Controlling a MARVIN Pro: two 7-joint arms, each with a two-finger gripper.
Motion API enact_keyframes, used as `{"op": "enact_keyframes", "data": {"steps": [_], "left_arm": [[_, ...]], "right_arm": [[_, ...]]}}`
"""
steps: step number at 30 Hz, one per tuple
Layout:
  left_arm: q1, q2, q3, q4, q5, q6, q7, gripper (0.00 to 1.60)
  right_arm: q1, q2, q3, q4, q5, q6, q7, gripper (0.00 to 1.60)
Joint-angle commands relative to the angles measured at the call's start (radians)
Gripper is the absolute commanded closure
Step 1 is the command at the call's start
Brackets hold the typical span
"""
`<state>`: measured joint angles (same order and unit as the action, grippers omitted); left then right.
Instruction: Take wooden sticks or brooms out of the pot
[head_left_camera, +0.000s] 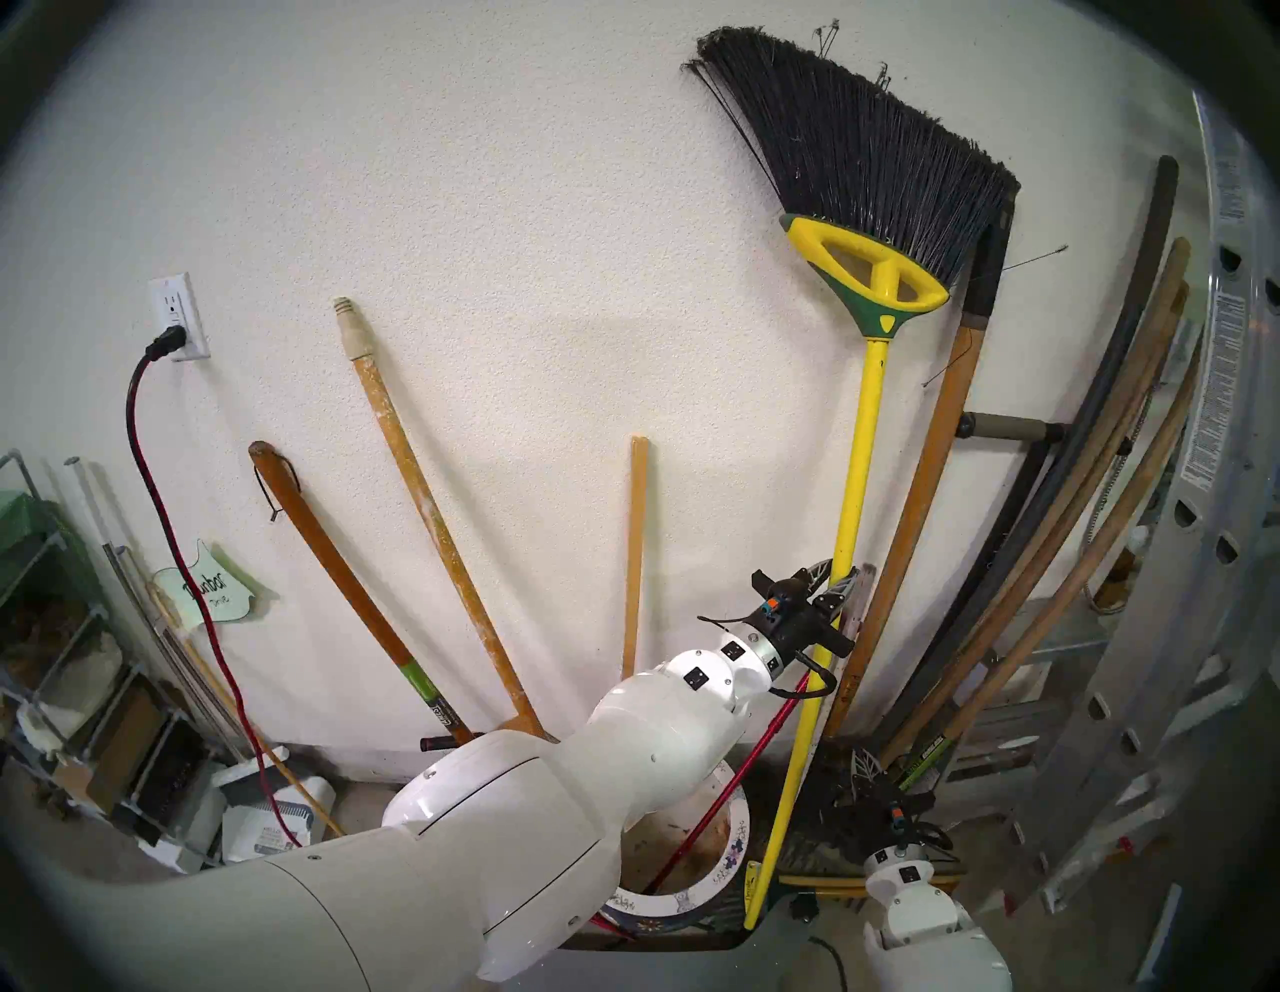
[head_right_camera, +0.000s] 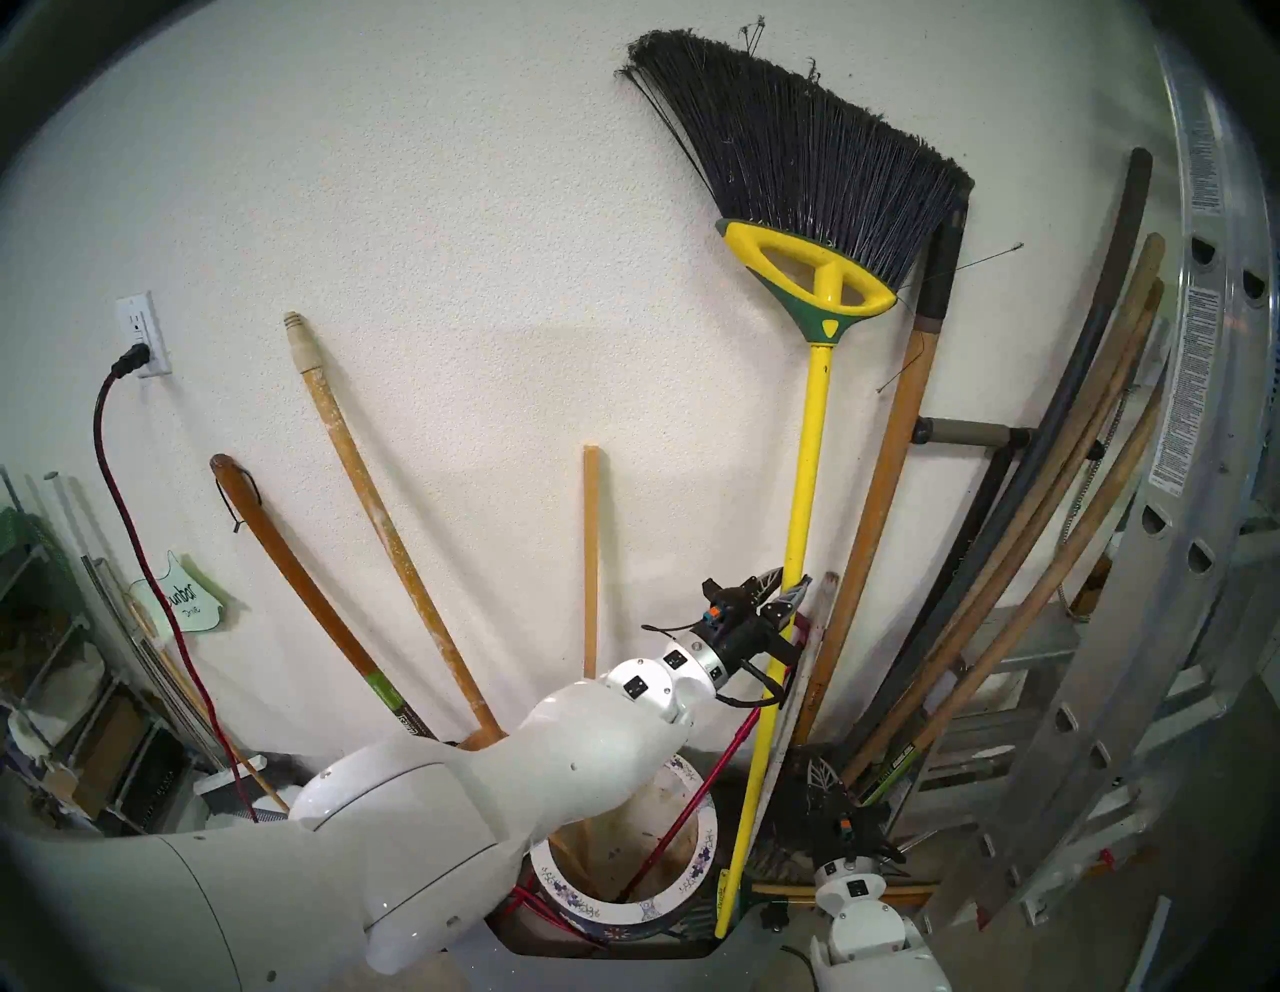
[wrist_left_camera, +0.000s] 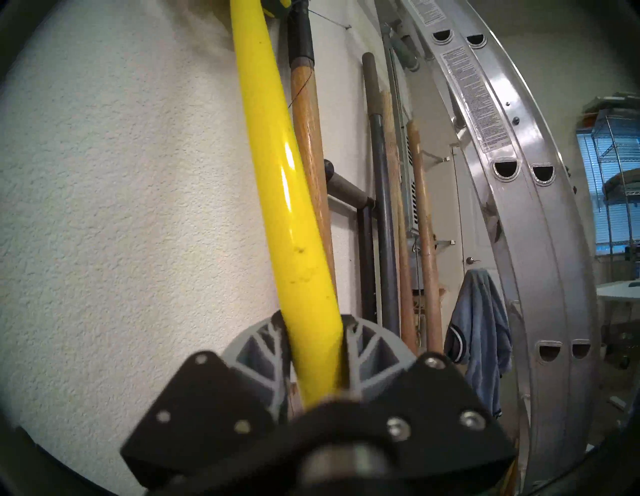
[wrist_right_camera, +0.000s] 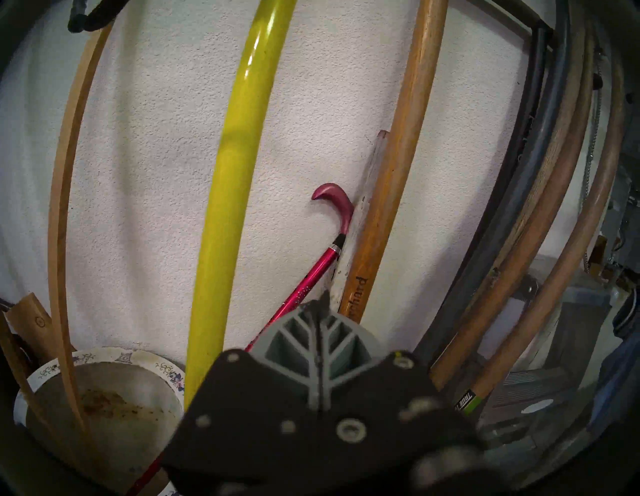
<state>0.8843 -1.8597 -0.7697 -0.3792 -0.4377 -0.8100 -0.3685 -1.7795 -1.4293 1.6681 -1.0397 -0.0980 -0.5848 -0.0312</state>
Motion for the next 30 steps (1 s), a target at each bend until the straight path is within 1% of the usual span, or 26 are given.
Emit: {"op": "enact_keyframes", "data": {"steps": [1, 3, 4, 12, 14, 16, 17, 19, 20, 23, 26, 29, 30], "left_arm": [[0.02, 0.009, -0.004, -0.115, -0.015, -0.056, -0.048, 0.0], [0.041, 0.022, -0.002, -0.159, -0.02, -0.051, -0.064, 0.0], [0.041, 0.018, -0.002, -0.155, -0.023, -0.055, -0.07, 0.0], [0.101, 0.06, 0.006, -0.284, -0.035, -0.009, -0.088, 0.0], [0.112, 0.069, 0.006, -0.304, -0.036, -0.003, -0.082, 0.0], [0.132, 0.096, 0.01, -0.352, -0.033, 0.013, -0.074, 0.0], [0.132, 0.098, 0.008, -0.346, -0.036, 0.008, -0.075, 0.0], [0.154, 0.127, 0.009, -0.394, -0.033, 0.025, -0.065, 0.0], [0.157, 0.133, 0.007, -0.396, -0.033, 0.024, -0.065, 0.0], [0.186, 0.174, 0.007, -0.455, -0.026, 0.054, -0.045, 0.0], [0.203, 0.199, 0.008, -0.495, -0.021, 0.079, -0.026, 0.0], [0.231, 0.234, 0.015, -0.576, -0.005, 0.131, 0.007, 0.0], [0.232, 0.236, 0.016, -0.58, -0.001, 0.138, 0.013, 0.0]], "right_arm": [[0.024, 0.002, 0.003, 0.016, 0.005, -0.006, -0.001, 1.6], [0.031, 0.003, 0.006, 0.023, 0.009, -0.008, -0.001, 1.6], [0.033, 0.004, 0.007, 0.024, 0.01, -0.008, -0.001, 1.6], [0.042, 0.016, 0.018, 0.034, 0.023, -0.01, 0.004, 1.6], [0.044, 0.017, 0.019, 0.038, 0.025, -0.01, 0.005, 1.6], [0.045, 0.018, 0.021, 0.04, 0.027, -0.011, 0.007, 1.6], [0.046, 0.019, 0.021, 0.041, 0.027, -0.011, 0.007, 1.6], [0.047, 0.019, 0.023, 0.042, 0.029, -0.011, 0.008, 1.6], [0.048, 0.019, 0.023, 0.043, 0.029, -0.011, 0.009, 1.6], [0.053, 0.019, 0.024, 0.047, 0.032, -0.011, 0.012, 1.6], [0.058, 0.018, 0.022, 0.051, 0.033, -0.011, 0.016, 1.6], [0.062, 0.017, 0.02, 0.055, 0.035, -0.014, 0.021, 1.6], [0.063, 0.016, 0.02, 0.056, 0.035, -0.015, 0.022, 1.6]]}}
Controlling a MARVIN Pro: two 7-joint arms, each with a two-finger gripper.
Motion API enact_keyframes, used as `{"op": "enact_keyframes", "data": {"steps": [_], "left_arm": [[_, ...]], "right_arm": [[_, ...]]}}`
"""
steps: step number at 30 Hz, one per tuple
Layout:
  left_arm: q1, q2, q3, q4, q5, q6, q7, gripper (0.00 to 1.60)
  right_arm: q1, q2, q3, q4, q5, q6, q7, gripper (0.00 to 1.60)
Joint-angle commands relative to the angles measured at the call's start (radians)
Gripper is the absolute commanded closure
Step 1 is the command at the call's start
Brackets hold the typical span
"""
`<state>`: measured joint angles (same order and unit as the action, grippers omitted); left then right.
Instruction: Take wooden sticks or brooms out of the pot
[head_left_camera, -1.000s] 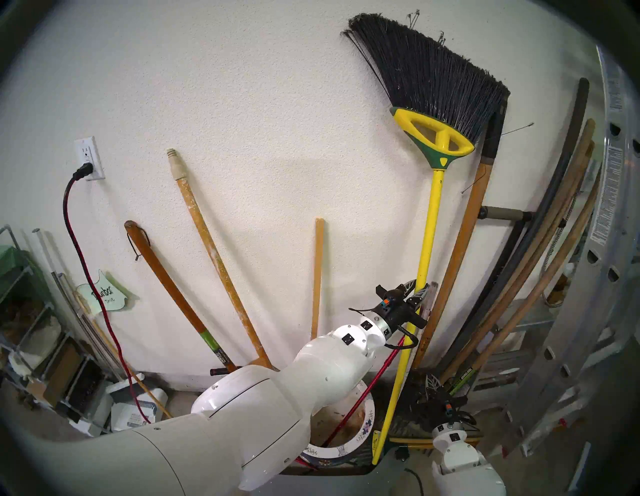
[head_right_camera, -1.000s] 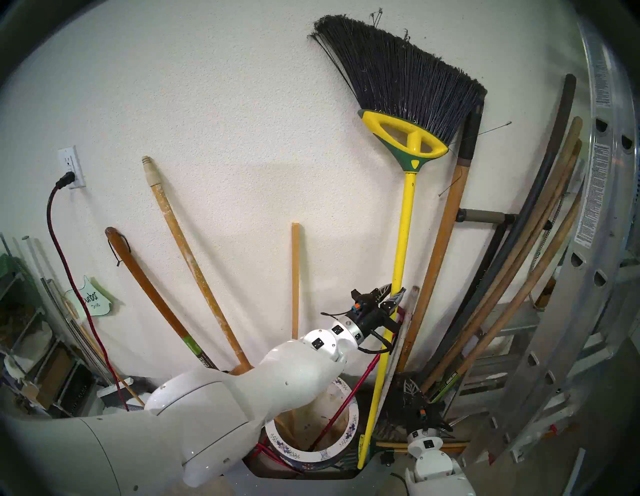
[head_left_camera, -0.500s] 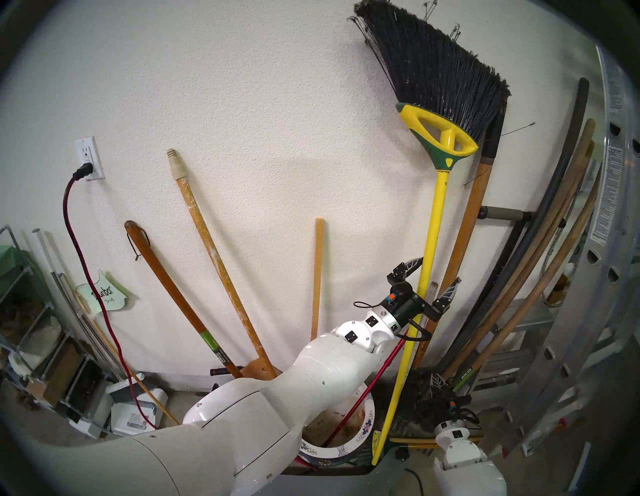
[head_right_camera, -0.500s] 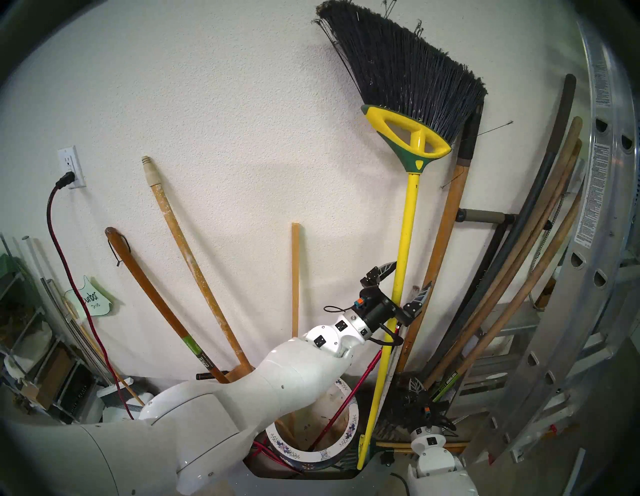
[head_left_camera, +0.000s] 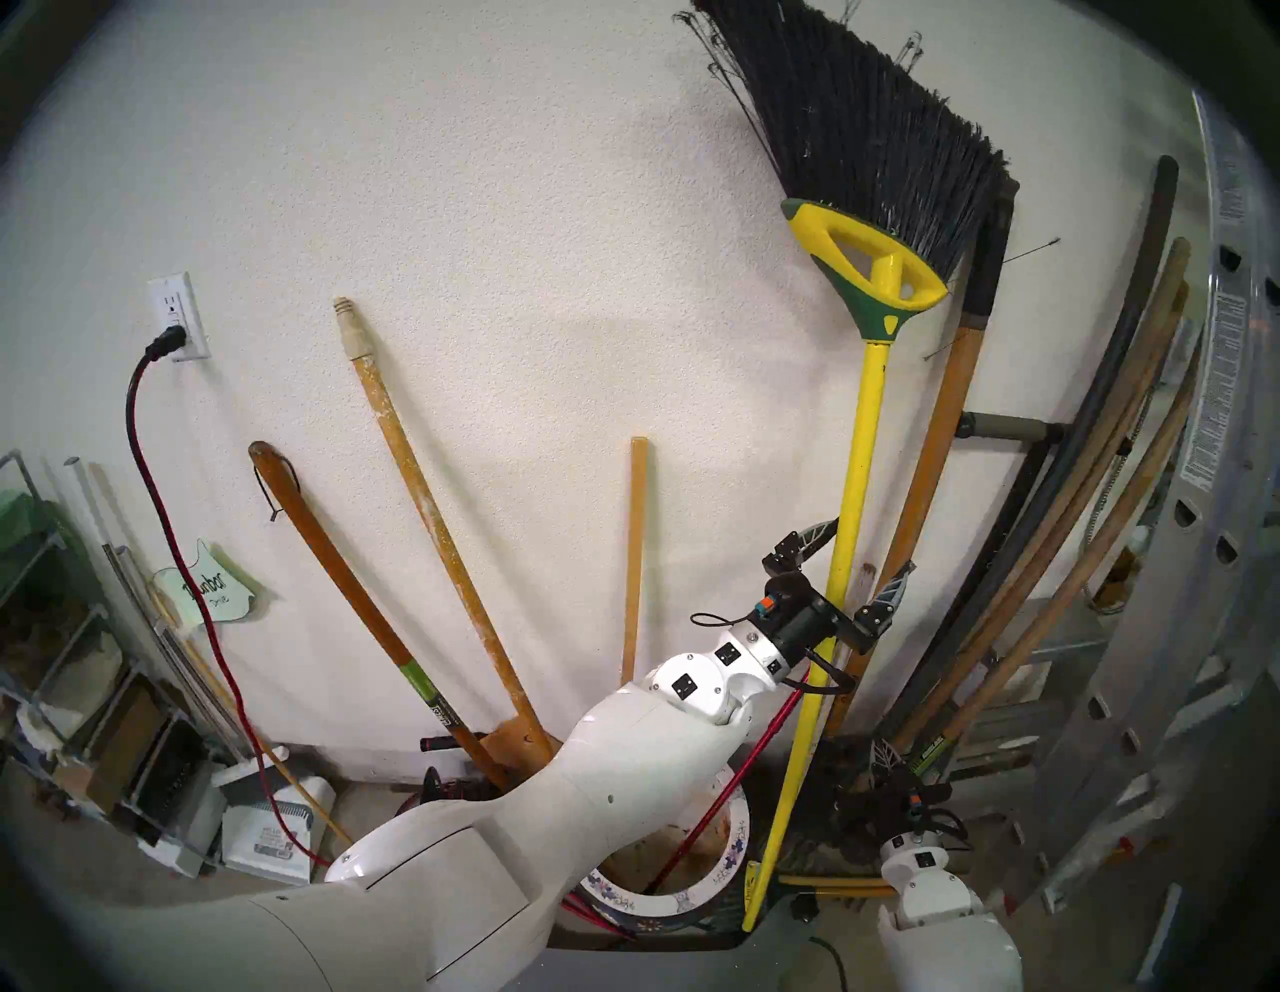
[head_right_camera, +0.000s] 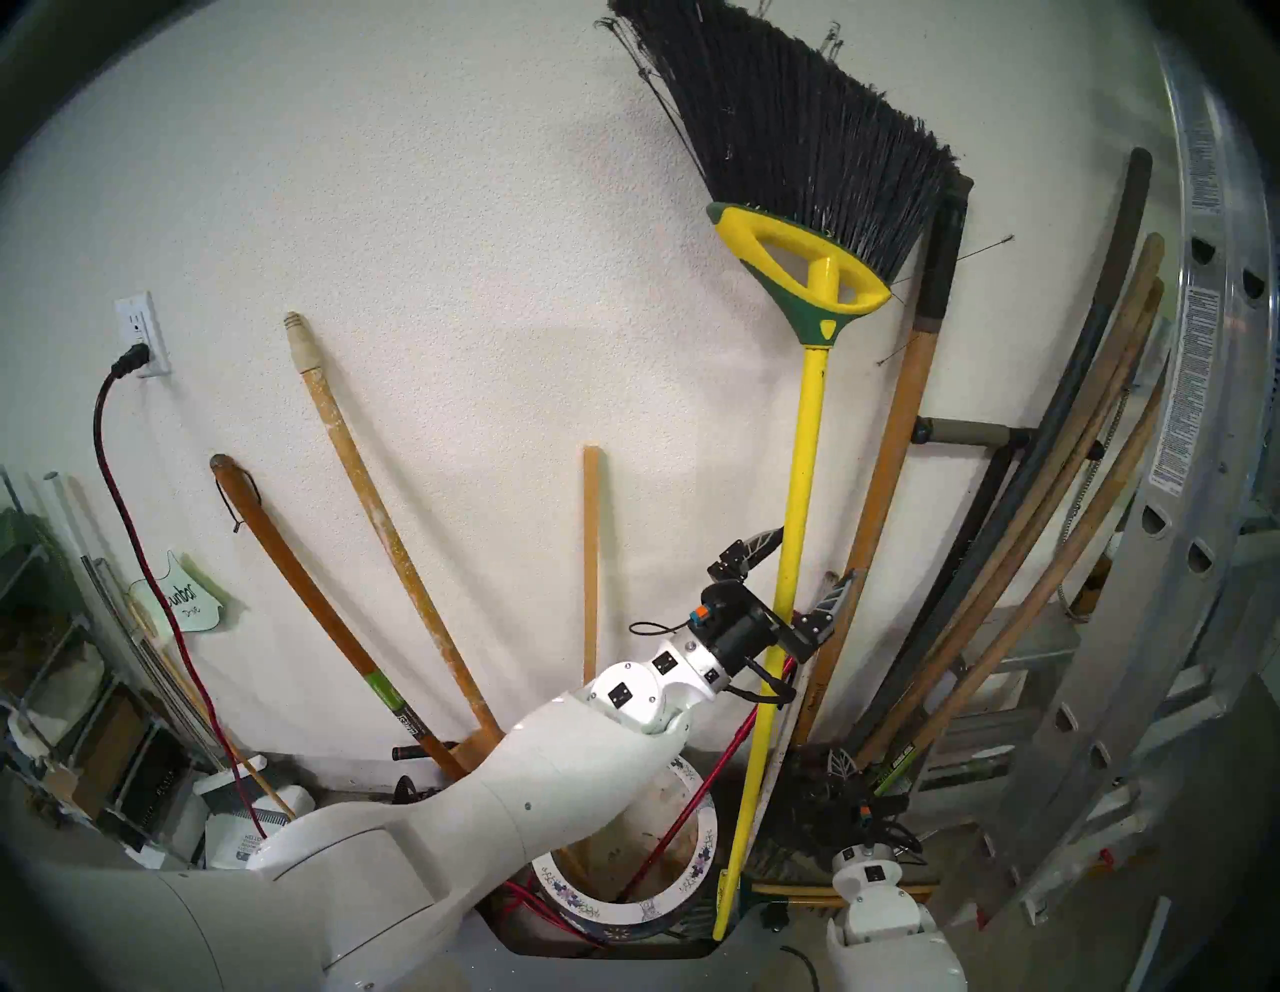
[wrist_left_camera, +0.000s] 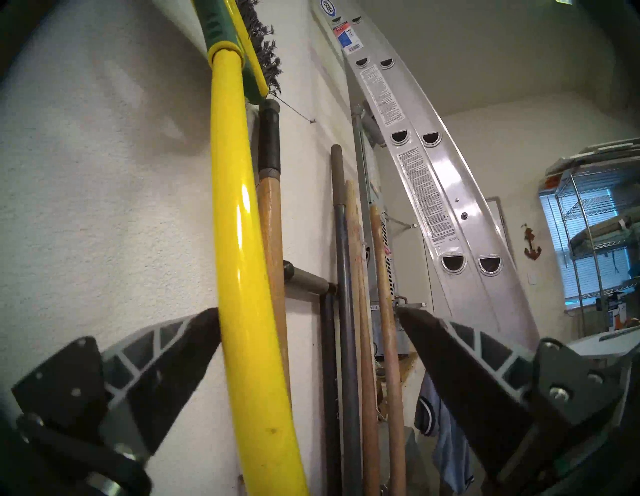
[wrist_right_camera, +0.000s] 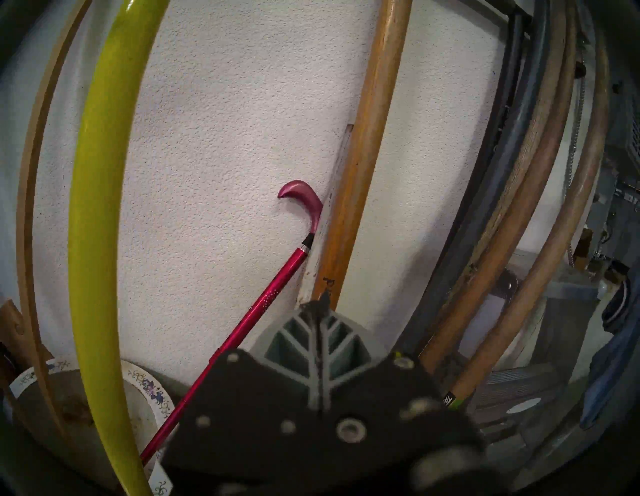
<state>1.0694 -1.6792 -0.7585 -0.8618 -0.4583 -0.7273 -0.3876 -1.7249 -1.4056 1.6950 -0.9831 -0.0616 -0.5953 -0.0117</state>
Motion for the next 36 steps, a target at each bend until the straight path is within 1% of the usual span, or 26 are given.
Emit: {"op": "enact_keyframes", "data": {"steps": [1, 3, 4, 5, 6, 7, 8, 9, 10, 11, 12, 14, 15, 16, 20, 23, 27, 33, 36], "left_arm": [[0.051, 0.06, 0.006, -0.112, 0.025, 0.069, 0.042, 0.0], [0.064, 0.076, 0.011, -0.157, 0.041, 0.114, 0.071, 0.0], [0.064, 0.076, 0.011, -0.157, 0.041, 0.114, 0.071, 0.0], [0.075, 0.087, 0.015, -0.189, 0.054, 0.147, 0.092, 0.0], [0.072, 0.083, 0.018, -0.187, 0.063, 0.16, 0.107, 0.0], [0.077, 0.088, 0.022, -0.205, 0.071, 0.18, 0.124, 0.0], [0.088, 0.102, 0.026, -0.247, 0.079, 0.222, 0.136, 0.0], [0.085, 0.096, 0.032, -0.246, 0.085, 0.233, 0.145, 0.0], [0.081, 0.089, 0.036, -0.239, 0.089, 0.237, 0.15, 0.15], [0.079, 0.083, 0.039, -0.235, 0.093, 0.242, 0.157, 0.67], [0.075, 0.077, 0.042, -0.229, 0.095, 0.245, 0.16, 0.92], [0.064, 0.064, 0.048, -0.209, 0.095, 0.243, 0.161, 1.27], [0.062, 0.06, 0.049, -0.204, 0.096, 0.244, 0.163, 1.41], [0.057, 0.056, 0.051, -0.195, 0.089, 0.239, 0.155, 1.6], [0.045, 0.043, 0.056, -0.172, 0.088, 0.234, 0.15, 1.6], [0.037, 0.032, 0.058, -0.152, 0.089, 0.231, 0.152, 1.6], [0.026, 0.017, 0.059, -0.119, 0.09, 0.227, 0.154, 1.6], [0.018, 0.008, 0.058, -0.093, 0.089, 0.223, 0.154, 1.6], [0.015, 0.003, 0.057, -0.078, 0.088, 0.218, 0.154, 1.6]], "right_arm": [[0.009, -0.007, -0.008, 0.0, -0.001, -0.005, 0.003, 1.6], [0.01, -0.008, -0.008, 0.003, -0.003, -0.006, 0.002, 1.6], [0.01, -0.008, -0.008, 0.003, -0.003, -0.006, 0.002, 1.6], [0.01, -0.008, -0.008, 0.004, -0.002, -0.007, 0.001, 1.6], [0.011, -0.007, -0.007, 0.006, -0.001, -0.008, 0.001, 1.6], [0.011, -0.007, -0.006, 0.008, -0.001, -0.009, 0.002, 1.6], [0.013, -0.006, -0.005, 0.011, 0.001, -0.01, 0.002, 1.6], [0.015, -0.008, -0.001, 0.016, 0.006, -0.013, 0.0, 1.6], [0.017, -0.008, 0.001, 0.02, 0.01, -0.016, 0.001, 1.6], [0.019, -0.008, 0.002, 0.024, 0.014, -0.019, 0.002, 1.6], [0.021, -0.008, 0.004, 0.028, 0.019, -0.024, 0.004, 1.6], [0.025, -0.009, 0.008, 0.038, 0.031, -0.034, 0.008, 1.6], [0.027, -0.008, 0.009, 0.042, 0.034, -0.038, 0.01, 1.6], [0.028, -0.007, 0.012, 0.045, 0.039, -0.043, 0.012, 1.6], [0.038, 0.007, 0.029, 0.062, 0.058, -0.07, 0.023, 1.6], [0.048, 0.02, 0.041, 0.081, 0.072, -0.108, 0.039, 1.6], [0.063, 0.033, 0.053, 0.113, 0.098, -0.176, 0.073, 1.6], [0.037, 0.063, 0.064, 0.04, 0.153, -0.253, 0.159, 1.6], [0.031, 0.083, 0.059, 0.042, 0.17, -0.305, 0.21, 1.6]]}}
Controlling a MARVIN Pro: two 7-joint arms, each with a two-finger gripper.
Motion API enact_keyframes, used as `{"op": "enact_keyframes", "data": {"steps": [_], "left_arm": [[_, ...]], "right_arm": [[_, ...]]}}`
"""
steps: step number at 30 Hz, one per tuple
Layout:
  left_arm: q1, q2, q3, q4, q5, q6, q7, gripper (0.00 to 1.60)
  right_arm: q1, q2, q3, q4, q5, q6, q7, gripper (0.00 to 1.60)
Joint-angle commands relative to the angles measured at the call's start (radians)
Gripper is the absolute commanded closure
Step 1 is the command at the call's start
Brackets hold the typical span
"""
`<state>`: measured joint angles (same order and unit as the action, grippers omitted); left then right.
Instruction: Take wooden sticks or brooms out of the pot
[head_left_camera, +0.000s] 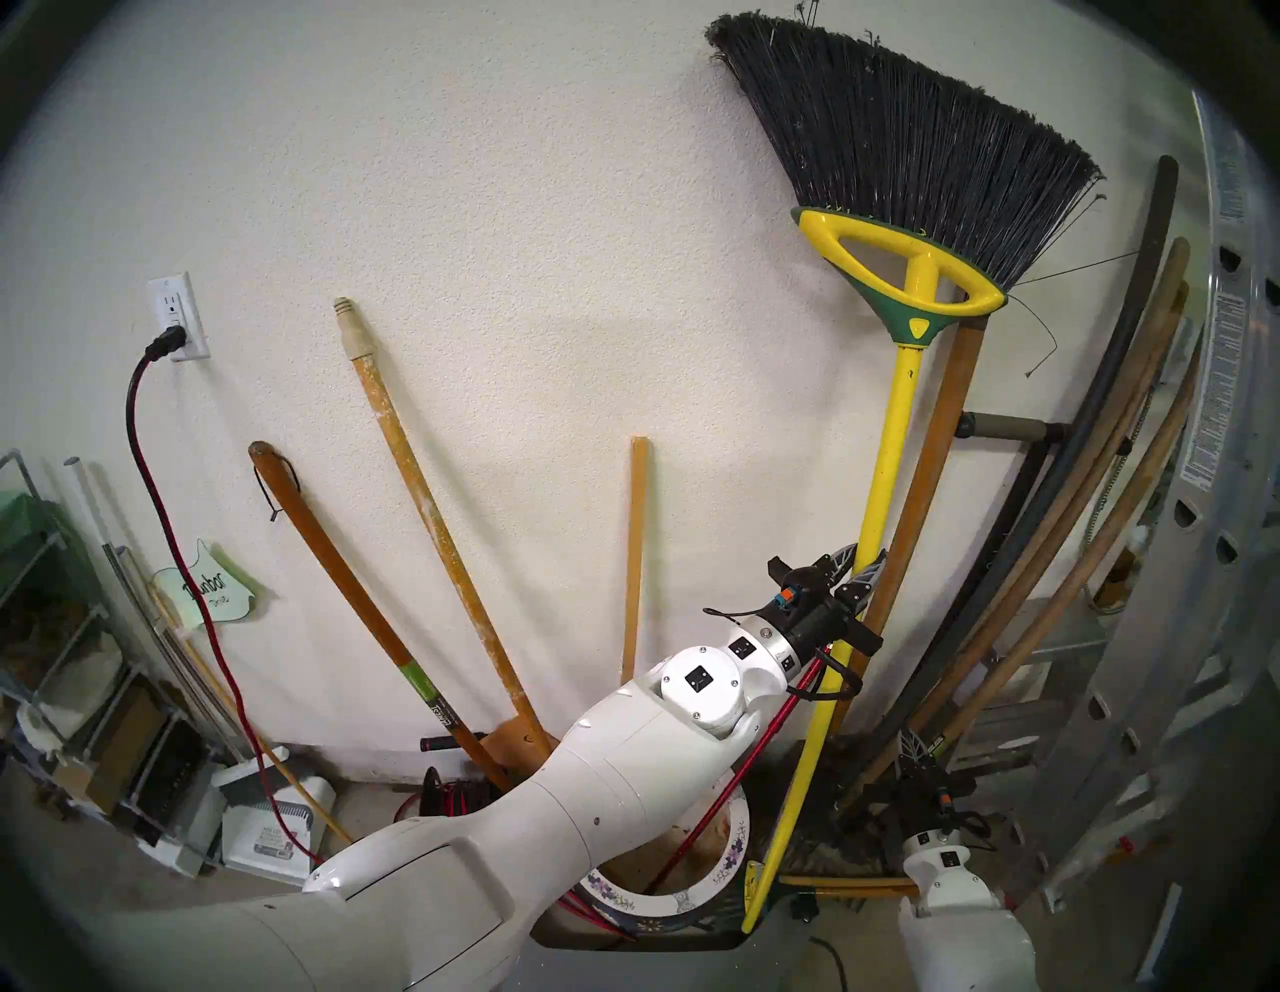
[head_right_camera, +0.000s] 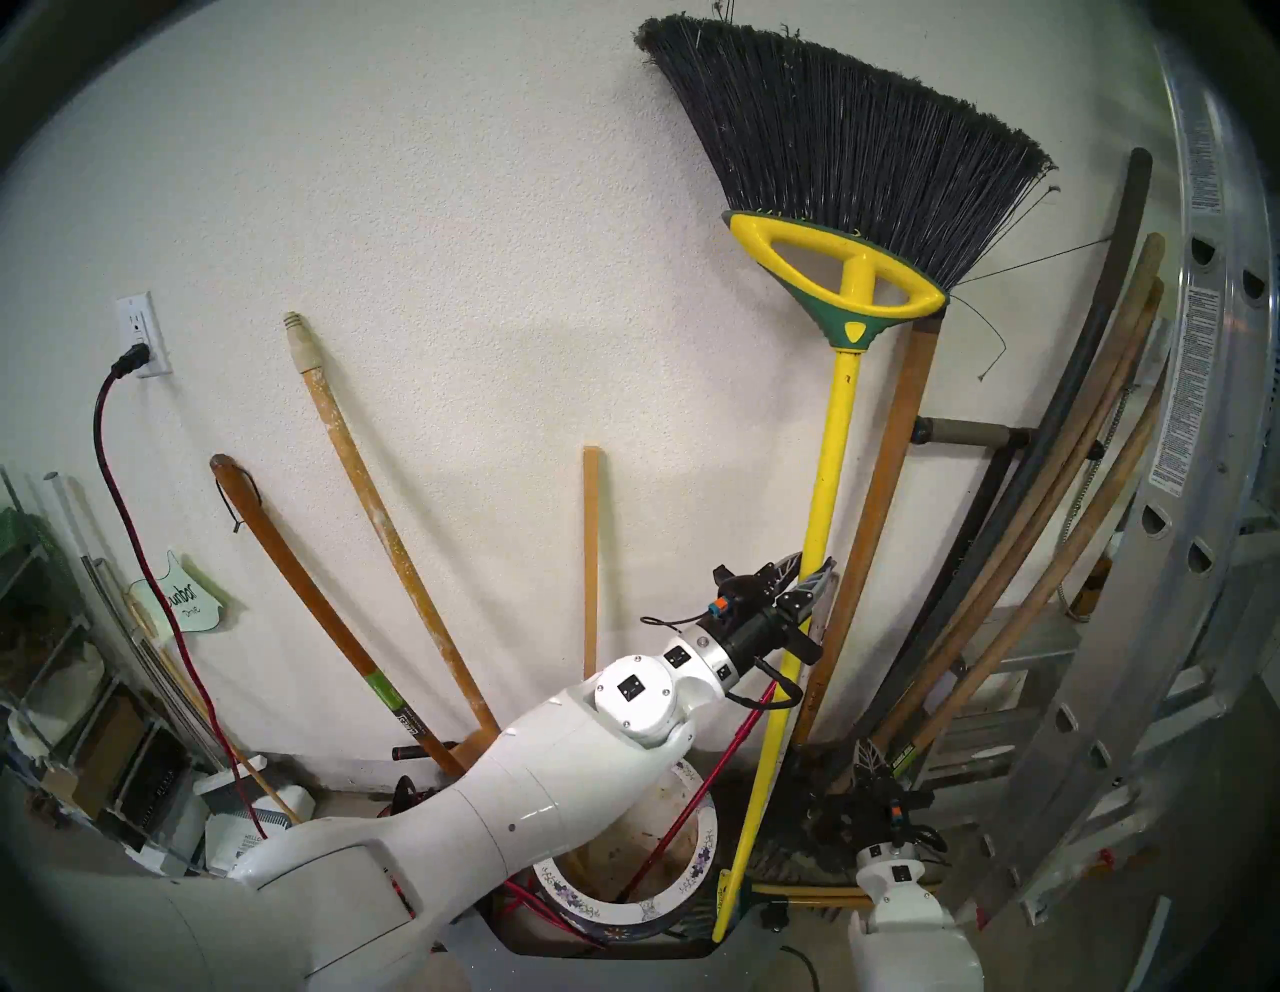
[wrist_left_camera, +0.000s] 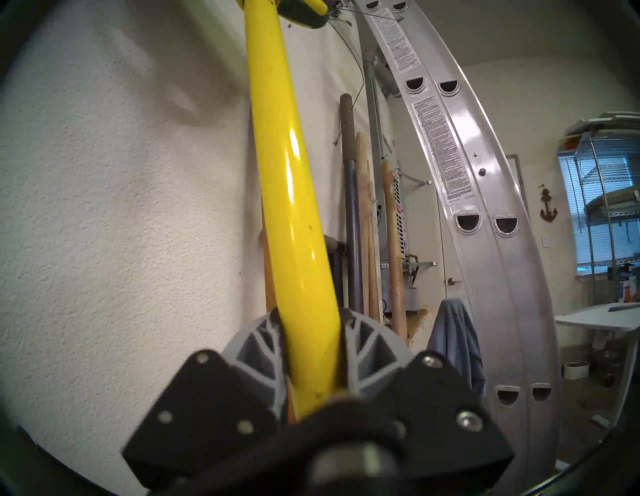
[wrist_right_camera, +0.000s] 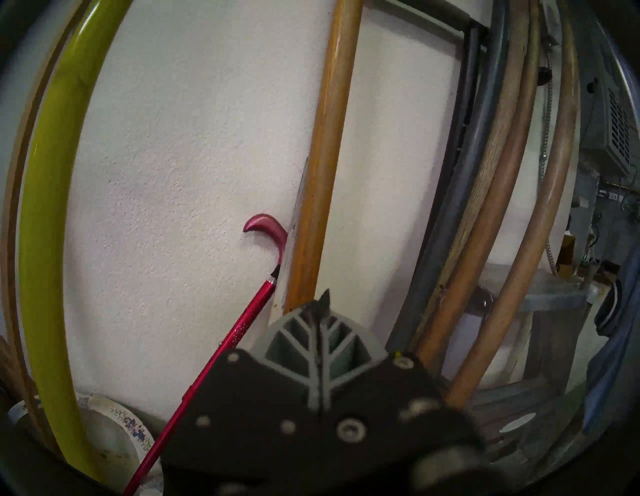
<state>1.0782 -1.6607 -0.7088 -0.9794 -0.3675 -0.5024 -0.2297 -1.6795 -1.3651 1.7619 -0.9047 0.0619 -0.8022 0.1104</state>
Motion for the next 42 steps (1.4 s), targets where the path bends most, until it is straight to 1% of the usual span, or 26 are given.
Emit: {"op": "enact_keyframes", "data": {"steps": [1, 4, 9, 12, 15, 16, 17, 21, 22, 23, 24, 26, 28, 29, 30, 31, 32, 33, 34, 35, 36, 37, 38, 39, 40, 42], "left_arm": [[0.005, -0.017, 0.006, 0.044, -0.004, -0.008, -0.005, 1.6], [0.004, -0.02, 0.005, 0.05, -0.006, -0.011, -0.006, 1.6], [0.005, -0.025, 0.002, 0.063, -0.009, -0.021, -0.007, 1.6], [0.007, -0.025, 0.003, 0.067, -0.01, -0.025, -0.007, 1.6], [0.007, -0.025, 0.004, 0.069, -0.011, -0.027, -0.006, 1.6], [0.007, -0.025, 0.004, 0.069, -0.011, -0.027, -0.006, 1.6], [0.007, -0.023, 0.004, 0.069, -0.011, -0.03, -0.007, 1.6], [0.007, -0.019, 0.003, 0.068, -0.012, -0.035, -0.006, 1.6], [0.007, -0.017, 0.003, 0.067, -0.014, -0.038, -0.007, 1.6], [0.007, -0.016, 0.003, 0.066, -0.014, -0.04, -0.007, 1.6], [0.007, -0.016, 0.003, 0.066, -0.014, -0.04, -0.007, 1.6], [0.009, -0.013, 0.003, 0.063, -0.016, -0.042, -0.008, 1.6], [0.012, -0.01, 0.003, 0.058, -0.017, -0.046, -0.008, 1.6], [0.013, -0.007, 0.003, 0.055, -0.018, -0.047, -0.008, 1.6], [0.015, -0.005, 0.003, 0.052, -0.019, -0.048, -0.009, 1.6], [0.016, -0.003, 0.004, 0.048, -0.019, -0.049, -0.009, 1.6], [0.018, 0.001, 0.004, 0.043, -0.02, -0.05, -0.011, 1.6], [0.02, 0.003, 0.006, 0.038, -0.02, -0.051, -0.012, 1.6], [0.024, 0.009, 0.008, 0.031, -0.021, -0.053, -0.014, 1.6], [0.025, 0.011, 0.009, 0.028, -0.021, -0.054, -0.015, 1.6], [0.027, 0.012, 0.009, 0.025, -0.021, -0.054, -0.016, 1.6], [0.027, 0.012, 0.009, 0.025, -0.021, -0.054, -0.016, 1.6], [0.028, 0.014, 0.01, 0.023, -0.021, -0.055, -0.016, 1.6], [0.03, 0.018, 0.011, 0.018, -0.022, -0.057, -0.018, 1.6], [0.032, 0.02, 0.012, 0.014, -0.021, -0.058, -0.019, 1.6], [0.033, 0.022, 0.012, 0.01, -0.021, -0.058, -0.02, 1.6]], "right_arm": [[-0.014, 0.052, -0.012, -0.028, 0.056, -0.123, 0.111, 1.6], [-0.019, 0.074, -0.017, -0.025, 0.05, -0.154, 0.149, 1.6], [0.007, 0.095, -0.007, 0.02, 0.123, -0.158, 0.207, 1.6], [0.014, 0.104, -0.003, 0.025, 0.154, -0.158, 0.237, 1.6], [0.011, 0.117, -0.005, 0.017, 0.184, -0.158, 0.274, 1.6], [0.011, 0.117, -0.005, 0.017, 0.184, -0.158, 0.274, 1.6], [-0.004, 0.135, -0.006, -0.01, 0.238, -0.158, 0.321, 1.6], [-0.028, 0.148, -0.003, -0.057, 0.284, -0.158, 0.357, 1.6], [-0.044, 0.155, -0.002, -0.083, 0.314, -0.153, 0.379, 1.56], [-0.054, 0.159, -0.002, -0.101, 0.339, -0.133, 0.394, 1.48], [-0.054, 0.159, -0.002, -0.101, 0.339, -0.133, 0.394, 1.48], [-0.07, 0.168, -0.004, -0.125, 0.367, -0.109, 0.413, 1.06], [-0.091, 0.178, -0.007, -0.156, 0.399, -0.066, 0.434, 0.85], [-0.104, 0.184, -0.009, -0.172, 0.415, -0.041, 0.446, 0.41], [-0.111, 0.19, -0.012, -0.181, 0.427, -0.026, 0.455, 0.17], [-0.123, 0.195, -0.011, -0.199, 0.443, 0.004, 0.469, 0.0], [-0.126, 0.209, -0.027, -0.194, 0.459, -0.003, 0.476, 0.0], [-0.139, 0.215, -0.023, -0.214, 0.467, 0.027, 0.485, 0.0], [-0.159, 0.233, -0.025, -0.241, 0.49, 0.069, 0.503, 0.0], [-0.167, 0.241, -0.024, -0.253, 0.497, 0.091, 0.507, 0.0], [-0.173, 0.252, -0.03, -0.256, 0.513, 0.09, 0.512, 0.0], [-0.173, 0.252, -0.03, -0.256, 0.513, 0.09, 0.512, 0.0], [-0.186, 0.258, -0.021, -0.28, 0.521, 0.136, 0.524, 0.0], [-0.207, 0.286, -0.028, -0.3, 0.543, 0.162, 0.554, 0.0], [-0.216, 0.294, -0.027, -0.312, 0.553, 0.178, 0.561, 0.0], [-0.224, 0.305, -0.031, -0.318, 0.563, 0.182, 0.571, 0.0]]}}
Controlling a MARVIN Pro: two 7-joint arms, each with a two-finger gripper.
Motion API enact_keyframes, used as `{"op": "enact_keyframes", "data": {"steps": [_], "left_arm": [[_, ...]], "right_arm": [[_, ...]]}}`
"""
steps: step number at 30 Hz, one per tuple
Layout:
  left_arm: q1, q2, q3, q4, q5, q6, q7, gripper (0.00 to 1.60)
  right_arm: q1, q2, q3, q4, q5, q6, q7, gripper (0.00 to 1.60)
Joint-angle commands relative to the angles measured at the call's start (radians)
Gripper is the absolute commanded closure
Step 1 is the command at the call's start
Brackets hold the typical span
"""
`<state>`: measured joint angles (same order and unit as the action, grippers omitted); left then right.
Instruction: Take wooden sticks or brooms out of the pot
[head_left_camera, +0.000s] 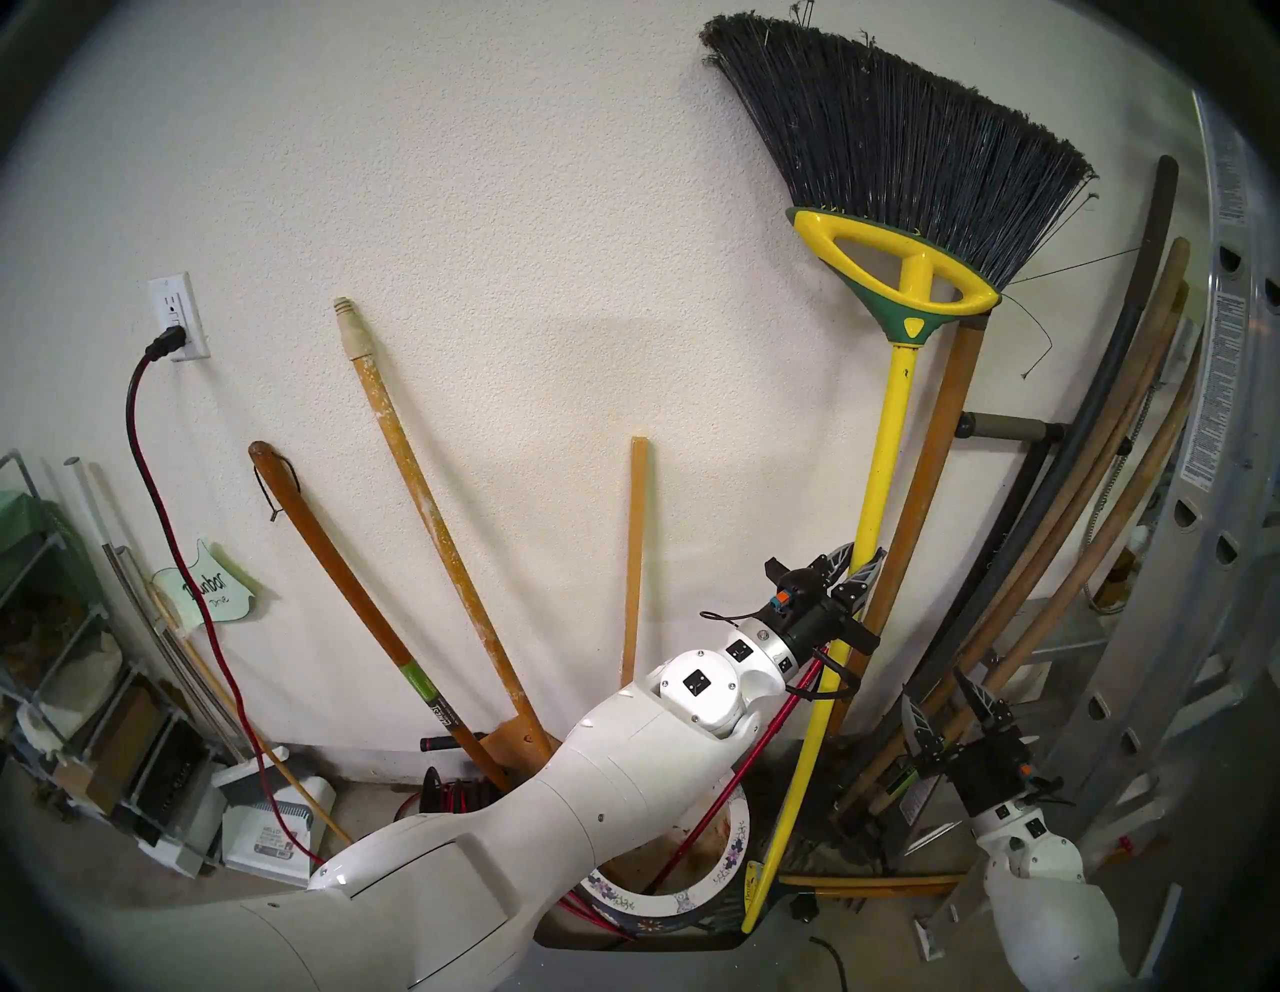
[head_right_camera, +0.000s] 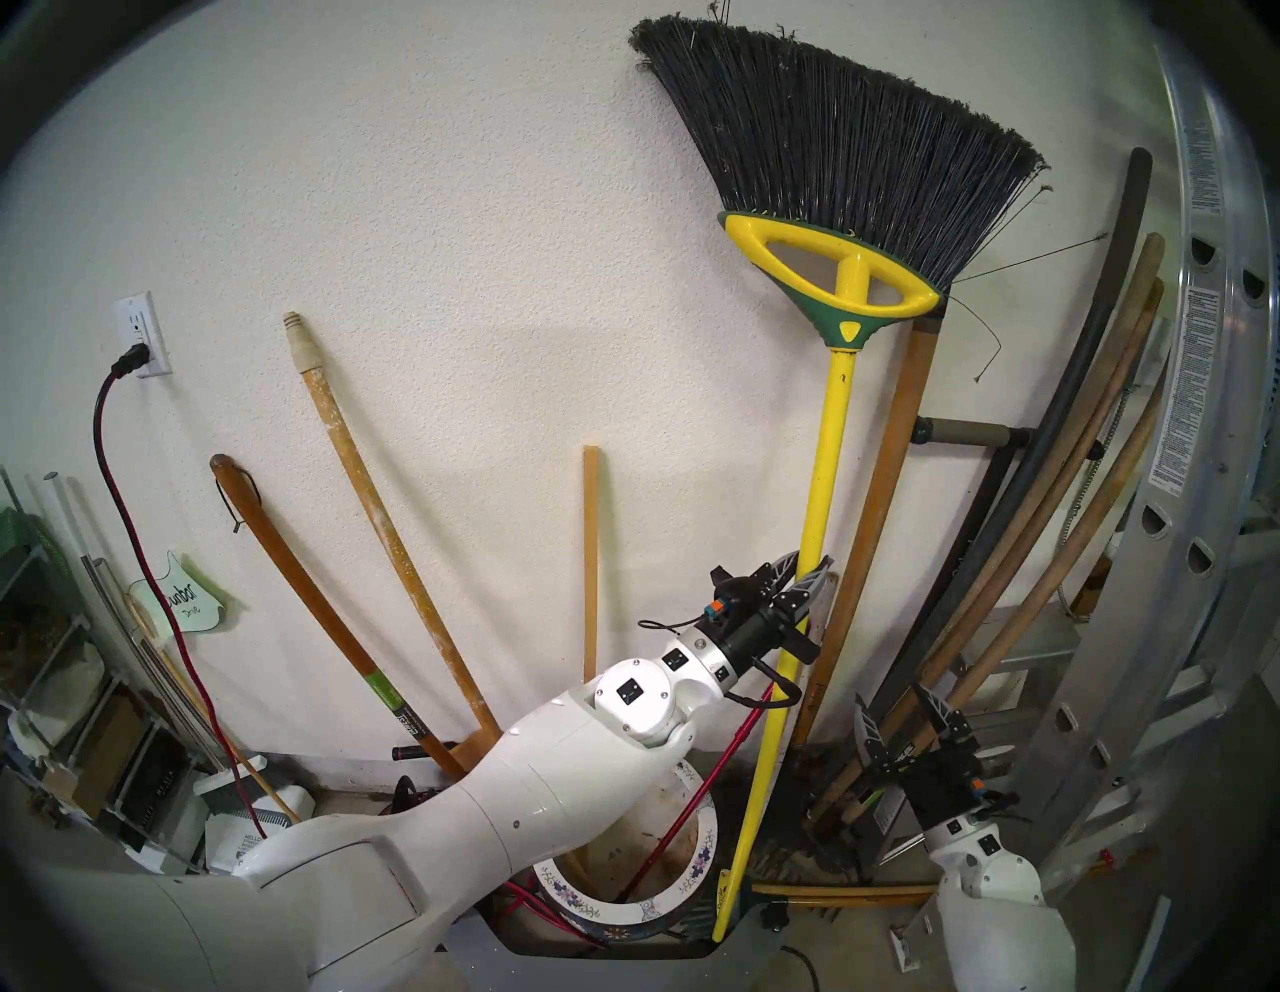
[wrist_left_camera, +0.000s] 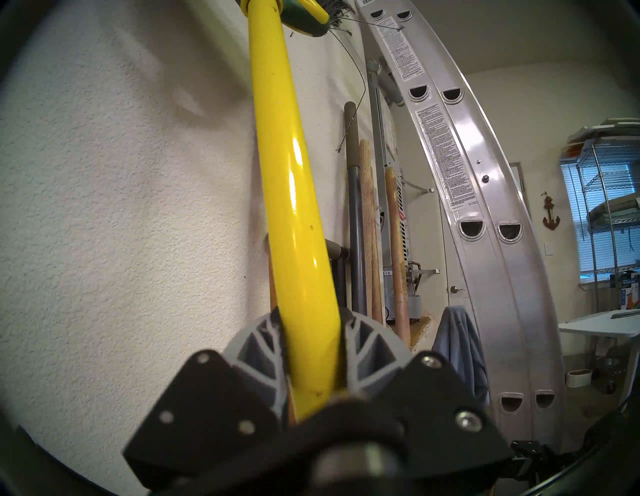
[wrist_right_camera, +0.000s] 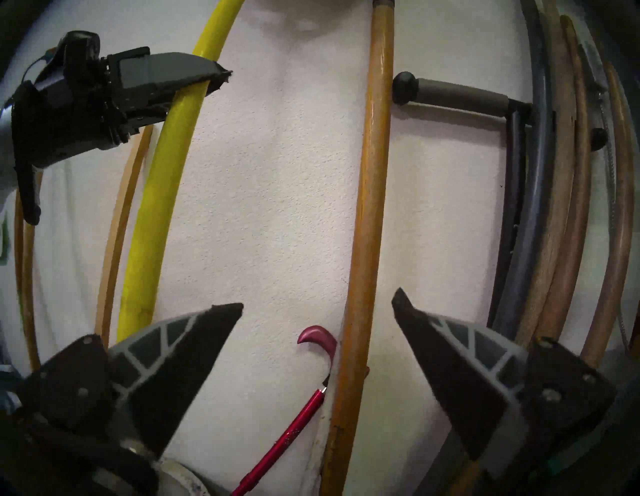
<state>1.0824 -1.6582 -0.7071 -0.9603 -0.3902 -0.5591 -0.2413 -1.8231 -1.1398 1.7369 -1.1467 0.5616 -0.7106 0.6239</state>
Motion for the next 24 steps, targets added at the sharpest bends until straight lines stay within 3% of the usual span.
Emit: {"op": "enact_keyframes", "data": {"steps": [1, 11, 16, 19, 24], "left_arm": [[0.03, 0.023, 0.011, -0.015, 0.001, -0.002, -0.009, 1.6], [0.038, 0.036, 0.018, -0.039, 0.0, 0.0, -0.016, 1.6], [0.038, 0.035, 0.022, -0.036, 0.0, -0.003, -0.019, 1.6], [0.039, 0.033, 0.023, -0.035, -0.002, -0.006, -0.021, 1.6], [0.04, 0.032, 0.025, -0.036, -0.007, -0.009, -0.023, 1.6]], "right_arm": [[-0.095, 0.091, -0.002, -0.097, 0.073, 0.123, 0.074, 0.0], [-0.169, 0.2, -0.033, -0.198, 0.202, 0.318, 0.149, 0.0], [-0.197, 0.225, -0.026, -0.248, 0.204, 0.398, 0.179, 0.0], [-0.206, 0.235, -0.027, -0.266, 0.197, 0.422, 0.19, 0.0], [-0.2, 0.232, -0.053, -0.269, 0.156, 0.352, 0.248, 0.0]]}}
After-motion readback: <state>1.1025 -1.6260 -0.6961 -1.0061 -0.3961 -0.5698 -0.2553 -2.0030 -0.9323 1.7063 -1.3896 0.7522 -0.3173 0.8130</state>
